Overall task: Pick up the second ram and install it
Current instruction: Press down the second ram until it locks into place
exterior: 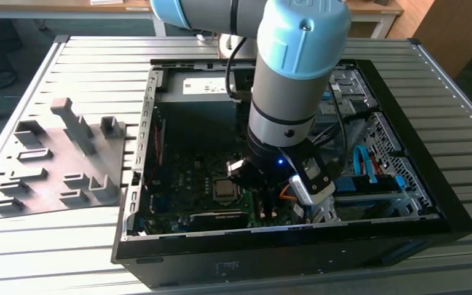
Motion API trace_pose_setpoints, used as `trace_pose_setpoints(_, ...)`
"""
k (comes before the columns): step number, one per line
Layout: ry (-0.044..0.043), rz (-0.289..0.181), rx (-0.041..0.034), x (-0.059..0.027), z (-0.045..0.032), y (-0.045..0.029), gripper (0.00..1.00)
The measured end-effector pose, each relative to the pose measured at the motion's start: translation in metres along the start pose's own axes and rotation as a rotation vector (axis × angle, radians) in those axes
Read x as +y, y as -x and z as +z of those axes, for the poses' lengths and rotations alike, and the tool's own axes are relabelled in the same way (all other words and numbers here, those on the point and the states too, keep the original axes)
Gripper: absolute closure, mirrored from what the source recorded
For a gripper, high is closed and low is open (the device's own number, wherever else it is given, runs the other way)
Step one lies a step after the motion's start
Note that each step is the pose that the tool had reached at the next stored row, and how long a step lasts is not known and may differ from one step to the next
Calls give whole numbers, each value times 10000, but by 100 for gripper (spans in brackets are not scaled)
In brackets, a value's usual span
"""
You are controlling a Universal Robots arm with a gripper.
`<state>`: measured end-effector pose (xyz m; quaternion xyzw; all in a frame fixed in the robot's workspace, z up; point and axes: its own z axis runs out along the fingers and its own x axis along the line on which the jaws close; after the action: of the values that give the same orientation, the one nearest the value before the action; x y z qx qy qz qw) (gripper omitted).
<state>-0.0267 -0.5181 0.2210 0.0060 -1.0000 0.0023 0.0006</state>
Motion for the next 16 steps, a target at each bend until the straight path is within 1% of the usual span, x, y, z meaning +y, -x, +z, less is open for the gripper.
trace_pose_setpoints(1, -28, -4, 7, -3, -48, -1, 90)
trace_pose_setpoints(2, -42, -4, 4, -3, -75, -3, 90)
trace_pose_setpoints(3, -33, -3, -3, 4, -77, -4, 90)
trace_pose_setpoints(5, -42, -4, 0, 42, -81, -4, 90)
trace_pose_setpoints(12, -43, -3, 0, 352, -71, 0, 90)
trace_pose_setpoints(13, -42, -4, 0, 383, -71, 0, 90)
trace_pose_setpoints(14, -40, -3, -2, 396, -70, 0, 90)
trace_pose_setpoints(16, -41, -5, -1, 399, -70, 1, 90)
